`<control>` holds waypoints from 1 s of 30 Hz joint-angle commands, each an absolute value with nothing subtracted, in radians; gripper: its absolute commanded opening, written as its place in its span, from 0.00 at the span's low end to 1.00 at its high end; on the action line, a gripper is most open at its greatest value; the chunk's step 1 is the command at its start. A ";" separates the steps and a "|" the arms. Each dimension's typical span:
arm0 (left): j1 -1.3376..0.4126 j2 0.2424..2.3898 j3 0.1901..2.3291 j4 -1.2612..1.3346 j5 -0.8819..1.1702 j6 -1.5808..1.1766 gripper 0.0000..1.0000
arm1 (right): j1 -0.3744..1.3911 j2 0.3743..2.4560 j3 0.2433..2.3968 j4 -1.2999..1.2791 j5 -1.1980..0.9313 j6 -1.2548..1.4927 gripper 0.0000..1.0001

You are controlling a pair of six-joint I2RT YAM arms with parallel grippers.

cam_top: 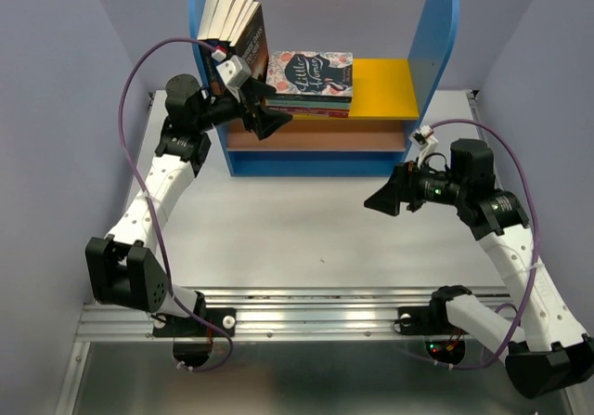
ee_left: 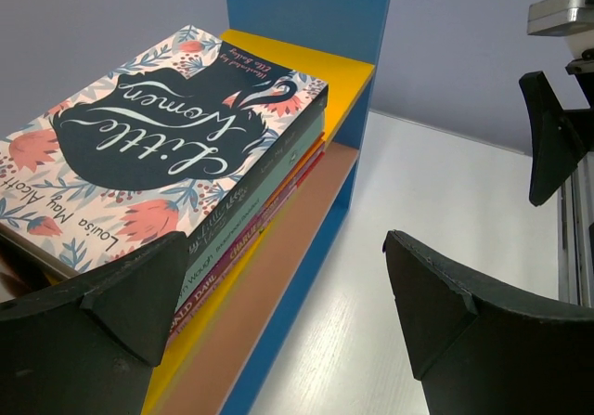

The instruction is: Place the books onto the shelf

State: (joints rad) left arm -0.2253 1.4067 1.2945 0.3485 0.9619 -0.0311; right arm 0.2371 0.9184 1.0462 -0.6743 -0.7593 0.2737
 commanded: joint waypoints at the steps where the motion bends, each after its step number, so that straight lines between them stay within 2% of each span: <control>1: -0.212 1.428 1.362 0.408 0.989 -0.012 0.99 | 0.241 0.900 1.089 -0.657 -0.761 0.288 1.00; 9: -0.210 1.428 1.355 0.426 0.989 -0.025 0.99 | 0.241 0.899 1.097 -0.661 -0.761 0.290 1.00; 24: -0.209 1.295 1.295 0.437 0.959 -0.080 0.99 | 0.241 0.876 1.088 -0.647 -0.749 0.304 1.00; 27: -0.210 1.240 1.249 0.439 0.928 -0.110 0.99 | 0.241 0.888 1.101 -0.646 -0.668 0.328 1.00; 30: -0.213 1.140 1.191 0.436 0.751 -0.234 0.99 | 0.241 0.923 1.143 -0.612 -0.494 0.353 1.00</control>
